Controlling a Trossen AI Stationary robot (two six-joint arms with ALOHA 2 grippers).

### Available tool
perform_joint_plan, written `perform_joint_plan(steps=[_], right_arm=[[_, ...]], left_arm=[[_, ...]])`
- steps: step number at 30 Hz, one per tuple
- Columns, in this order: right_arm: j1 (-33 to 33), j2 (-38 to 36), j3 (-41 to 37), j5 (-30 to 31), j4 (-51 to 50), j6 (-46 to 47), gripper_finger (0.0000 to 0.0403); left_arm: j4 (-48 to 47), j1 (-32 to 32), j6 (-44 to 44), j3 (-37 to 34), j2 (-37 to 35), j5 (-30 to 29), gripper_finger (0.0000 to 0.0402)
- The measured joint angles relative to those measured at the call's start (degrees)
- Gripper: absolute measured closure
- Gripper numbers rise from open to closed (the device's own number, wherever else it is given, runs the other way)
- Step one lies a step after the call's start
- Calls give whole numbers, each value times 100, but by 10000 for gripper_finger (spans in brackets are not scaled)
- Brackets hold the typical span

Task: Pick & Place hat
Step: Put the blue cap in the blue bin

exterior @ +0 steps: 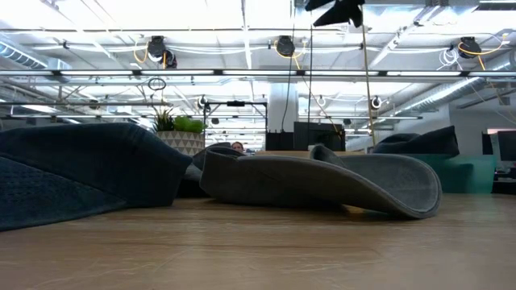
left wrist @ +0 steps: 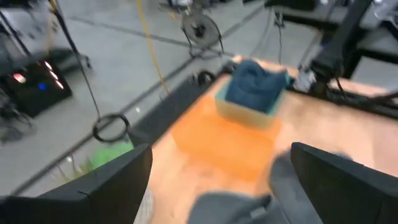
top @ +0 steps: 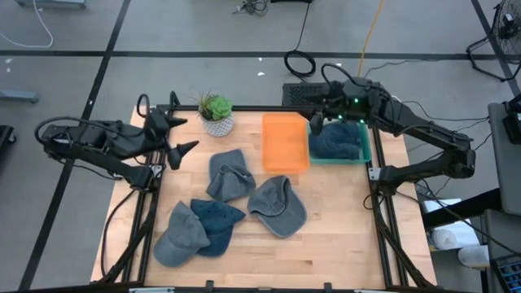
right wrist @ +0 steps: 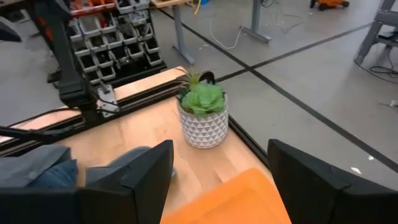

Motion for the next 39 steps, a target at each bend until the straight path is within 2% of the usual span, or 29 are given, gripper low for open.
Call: perform_joint_plan(steps=[7,15,20,29,39], right_arm=[[244,0,0,3,-18,-10,154],[375,0,-2,22,-84,-282,154],[451,0,-2,22,63,-282,154],[490,0,-2,18,271,-228,154],[488,-85,-8,0,258,-311,154]], left_arm=[[-716,0,-448,0,3,829,9],[-1249,0,-1213,0,7,2168,9],[-1675,0,-1598,0,7,2708,9],[-2386,0,-1733,0,450,3212,9],[-2581,0,-1779,-2,1289,3709,9]])
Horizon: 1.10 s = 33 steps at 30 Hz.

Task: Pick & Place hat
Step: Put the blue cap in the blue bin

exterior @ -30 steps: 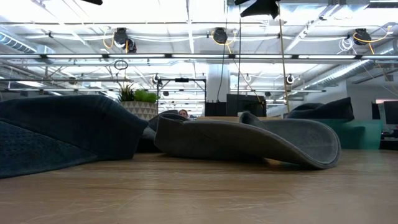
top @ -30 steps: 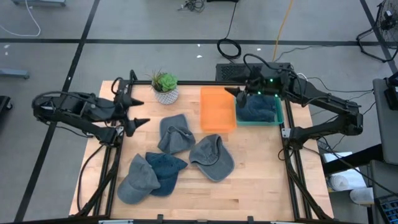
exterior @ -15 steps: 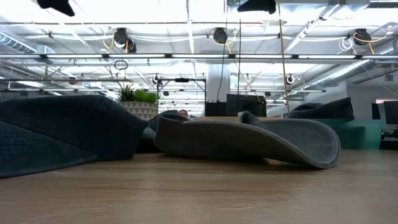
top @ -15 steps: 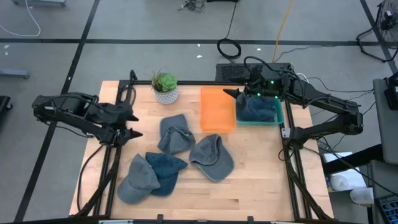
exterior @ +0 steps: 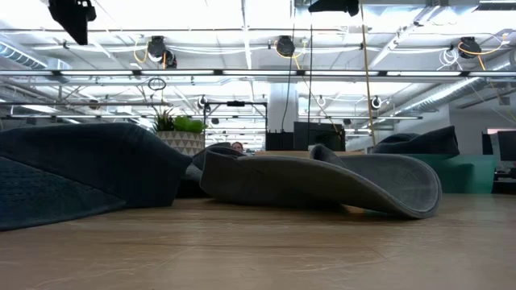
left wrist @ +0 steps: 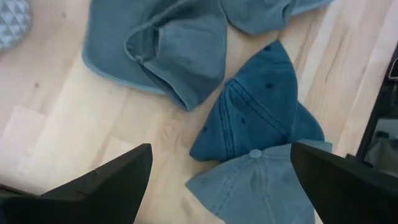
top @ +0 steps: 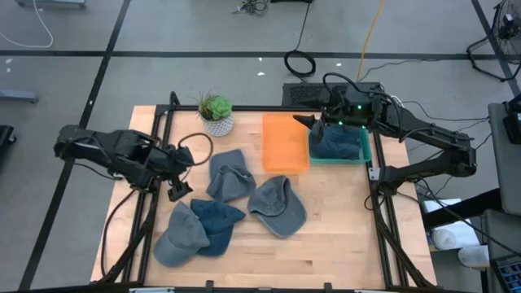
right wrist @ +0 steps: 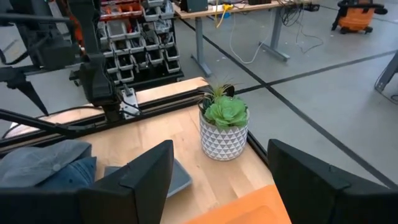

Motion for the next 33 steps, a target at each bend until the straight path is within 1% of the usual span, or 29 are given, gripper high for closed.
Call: perform_joint_plan(steps=[6,10,16,20,24,33], right_arm=[[-4,-88,-1,0,-1,-140,154],[-4,-160,-1,0,-15,-205,154],[-4,-282,-1,-2,-8,-335,154],[-4,-367,-1,-2,-6,-335,154],[-4,-433,-1,-2,-9,-335,154],[166,-500,-1,-2,-22,-448,154]], left_arm=[[7,-2,-144,0,497,333,9],[7,-11,-257,0,794,392,9],[45,-139,-105,0,1197,698,9],[73,-279,-34,0,1448,730,9],[302,-381,-34,0,1709,753,9],[456,-457,-264,0,2315,715,9]])
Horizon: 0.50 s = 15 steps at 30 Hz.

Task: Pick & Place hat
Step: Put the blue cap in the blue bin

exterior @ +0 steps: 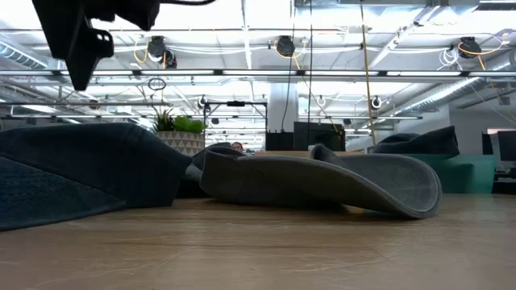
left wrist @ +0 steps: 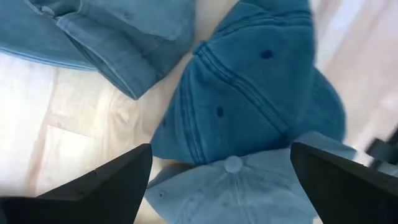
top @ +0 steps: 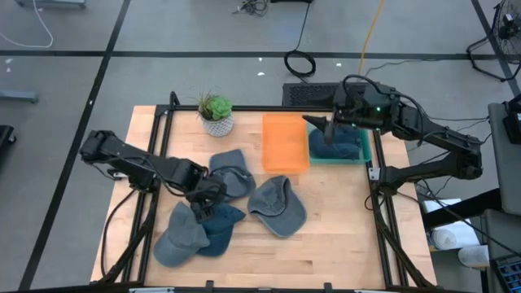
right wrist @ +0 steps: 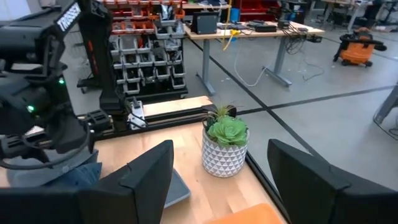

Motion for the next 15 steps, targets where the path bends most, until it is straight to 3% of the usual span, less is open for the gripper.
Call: perform_joint_plan(steps=[15], right_arm=[[210,-2,0,7,-9,-320,154]], left_arm=[[14,-42,-8,-201,805,-275,9]])
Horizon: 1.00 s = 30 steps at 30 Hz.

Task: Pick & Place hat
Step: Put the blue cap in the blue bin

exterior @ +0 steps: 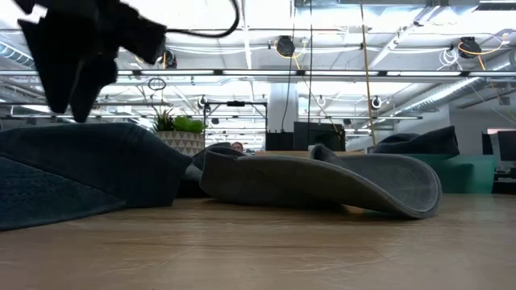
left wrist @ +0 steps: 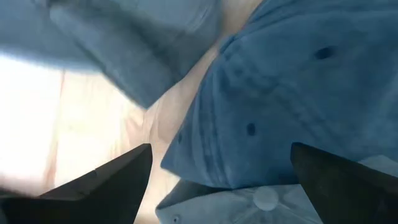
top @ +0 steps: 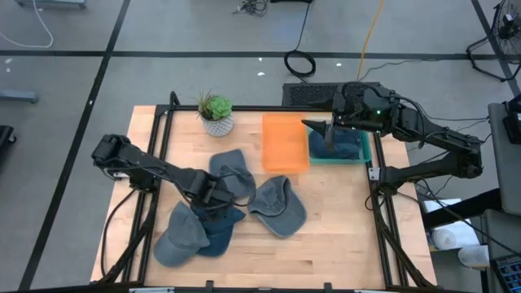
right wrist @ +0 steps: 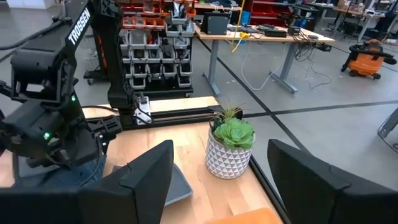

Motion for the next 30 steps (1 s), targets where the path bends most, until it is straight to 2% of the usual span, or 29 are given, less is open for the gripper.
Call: perform_joint_plan(steps=[5,15,21,24,30], right_arm=[[0,0,0,4,-59,-1,154],[0,-5,0,5,-55,-143,154],[0,-15,0,13,-39,-178,154],[0,-15,0,15,-37,-297,154],[0,-17,1,17,57,-333,154]], left_arm=[[73,4,-370,-494,-48,0,9],[1427,4,-322,-1071,-39,158,9],[1914,4,-278,-1396,-44,547,12],[1905,4,-255,-1427,-44,651,35],[1902,9,-221,-1416,-44,790,135]])
